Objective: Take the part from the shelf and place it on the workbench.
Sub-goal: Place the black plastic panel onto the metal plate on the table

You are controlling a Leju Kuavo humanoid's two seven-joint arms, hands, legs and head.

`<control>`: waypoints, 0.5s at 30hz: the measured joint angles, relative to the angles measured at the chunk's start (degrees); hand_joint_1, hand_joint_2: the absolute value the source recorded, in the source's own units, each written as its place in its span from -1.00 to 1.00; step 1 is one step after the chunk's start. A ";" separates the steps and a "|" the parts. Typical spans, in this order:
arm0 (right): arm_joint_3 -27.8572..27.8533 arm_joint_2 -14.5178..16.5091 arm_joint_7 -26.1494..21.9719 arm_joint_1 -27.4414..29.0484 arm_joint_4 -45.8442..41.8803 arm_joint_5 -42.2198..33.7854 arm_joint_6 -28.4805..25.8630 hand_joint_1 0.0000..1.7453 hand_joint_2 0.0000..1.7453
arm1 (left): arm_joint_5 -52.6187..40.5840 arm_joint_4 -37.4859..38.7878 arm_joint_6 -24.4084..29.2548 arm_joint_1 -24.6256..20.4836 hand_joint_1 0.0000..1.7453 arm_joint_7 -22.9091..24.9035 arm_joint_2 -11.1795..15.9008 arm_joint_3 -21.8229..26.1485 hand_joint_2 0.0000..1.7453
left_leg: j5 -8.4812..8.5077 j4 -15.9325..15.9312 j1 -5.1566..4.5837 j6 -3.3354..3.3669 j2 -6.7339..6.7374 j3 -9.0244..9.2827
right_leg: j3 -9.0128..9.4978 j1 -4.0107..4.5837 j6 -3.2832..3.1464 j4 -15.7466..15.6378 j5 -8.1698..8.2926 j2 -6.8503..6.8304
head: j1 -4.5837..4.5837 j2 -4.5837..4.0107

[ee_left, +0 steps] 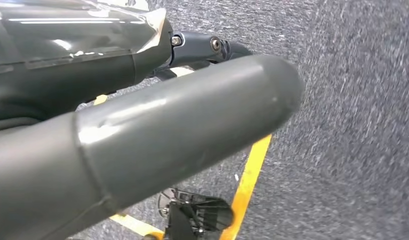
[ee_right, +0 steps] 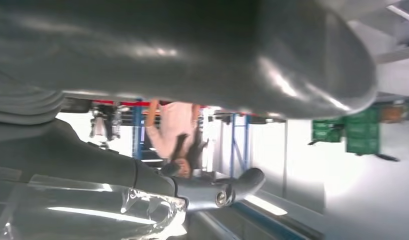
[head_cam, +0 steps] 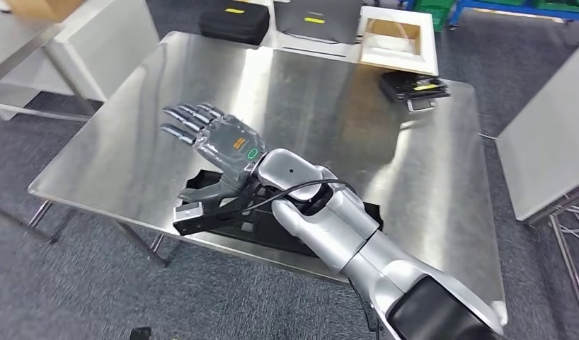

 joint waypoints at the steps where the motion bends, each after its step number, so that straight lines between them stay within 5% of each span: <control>1: 0.00 -0.26 0.02 0.15 0.03 0.01 -0.02 -1.00 -1.00 | -0.01 0.00 -0.01 -0.05 -1.00 0.02 0.01 0.00 -1.00 | 0.00 0.01 0.02 0.12 -0.81 0.00 | -2.18 -0.15 -0.10 4.08 -1.35 0.67 | 0.09 0.00; 3: 0.01 -0.66 0.05 0.52 0.08 0.02 -0.02 -1.00 -1.00 | -0.01 0.00 -0.03 0.01 -1.00 0.10 -0.03 0.00 -1.00 | -0.05 0.03 0.03 0.13 -2.51 0.01 | -5.07 -0.34 0.32 8.36 -2.00 1.11 | 0.22 0.00; 4: 0.02 -0.73 0.05 0.59 0.09 0.02 -0.03 -1.00 -1.00 | -0.01 0.00 -0.03 0.06 -1.00 0.14 -0.04 0.01 -1.00 | -0.08 0.05 0.06 0.09 -3.32 0.05 | -4.98 -0.43 0.80 7.16 -0.92 1.21 | 0.23 0.00; 6: 0.02 -0.75 0.02 0.56 0.09 0.03 -0.05 -1.00 -1.00 | -0.01 0.00 -0.03 0.08 -1.00 0.16 -0.05 0.01 -1.00 | -0.20 0.09 0.16 -0.12 -4.87 0.20 | -2.21 -0.78 1.77 -0.42 2.95 2.50 | 0.26 0.00; 8: 0.02 -0.75 -0.04 0.52 0.10 0.03 -0.07 -1.00 -1.00 | 0.02 0.00 -0.03 0.09 -1.00 0.20 -0.07 0.01 -1.00 | -0.39 0.22 0.08 -0.61 -6.17 0.16 | 0.55 -1.00 1.86 -6.85 5.69 4.15 | 0.28 0.00; 11: 0.03 -0.53 -0.10 0.52 0.13 0.05 -0.07 -1.00 -1.00 | 0.05 0.01 -0.01 0.35 -1.00 0.30 -0.05 0.03 -1.00 | -0.43 0.09 0.31 -1.63 -7.31 -0.06 | 1.43 -1.04 0.72 -8.38 6.27 3.74 | 0.31 0.00; 13: 0.04 -0.10 -0.12 0.43 0.12 0.05 -0.07 -1.00 -1.00 | 0.05 0.02 0.01 0.41 -1.00 0.33 -0.03 0.05 -1.00 | -1.32 1.36 0.39 -2.33 -5.73 -0.64 | 1.98 -1.30 -0.26 -8.89 6.43 2.86 | 0.10 0.00; 15: 0.05 0.16 -0.16 0.34 0.14 0.05 -0.07 -1.00 -1.00 | 0.05 0.02 0.01 0.25 -1.00 0.35 -0.04 0.05 -1.00 | -4.06 6.77 0.38 -2.88 -2.74 -3.23 | 2.54 -1.33 -1.20 -9.24 6.34 1.77 | -0.29 0.00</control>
